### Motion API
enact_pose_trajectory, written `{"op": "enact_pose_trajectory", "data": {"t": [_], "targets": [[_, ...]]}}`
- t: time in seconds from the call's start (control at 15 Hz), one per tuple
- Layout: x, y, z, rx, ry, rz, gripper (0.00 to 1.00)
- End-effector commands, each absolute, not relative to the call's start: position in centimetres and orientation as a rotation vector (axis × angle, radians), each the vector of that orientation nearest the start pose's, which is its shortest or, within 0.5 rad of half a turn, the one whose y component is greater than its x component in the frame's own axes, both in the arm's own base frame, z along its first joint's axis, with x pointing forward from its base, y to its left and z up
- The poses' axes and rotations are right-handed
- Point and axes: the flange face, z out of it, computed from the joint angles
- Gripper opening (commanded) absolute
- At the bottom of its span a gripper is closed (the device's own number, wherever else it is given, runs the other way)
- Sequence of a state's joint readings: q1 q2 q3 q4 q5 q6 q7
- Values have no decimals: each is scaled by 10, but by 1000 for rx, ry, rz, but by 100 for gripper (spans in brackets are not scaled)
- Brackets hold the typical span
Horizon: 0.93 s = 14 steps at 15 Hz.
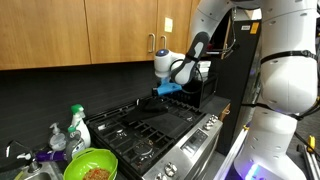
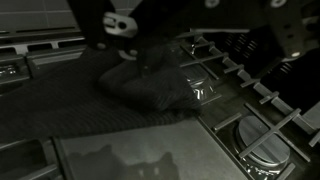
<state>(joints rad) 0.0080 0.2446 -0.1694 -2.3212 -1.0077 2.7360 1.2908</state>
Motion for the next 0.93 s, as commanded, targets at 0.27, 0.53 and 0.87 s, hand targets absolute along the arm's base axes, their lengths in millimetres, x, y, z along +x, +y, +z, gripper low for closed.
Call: {"op": "enact_pose_trajectory", "data": {"t": [0.27, 0.53, 0.87], "targets": [[528, -45, 236, -3344, 884, -738, 100], [523, -36, 221, -3419, 806, -773, 100], [525, -14, 206, -3496, 697, -825, 100]]}}
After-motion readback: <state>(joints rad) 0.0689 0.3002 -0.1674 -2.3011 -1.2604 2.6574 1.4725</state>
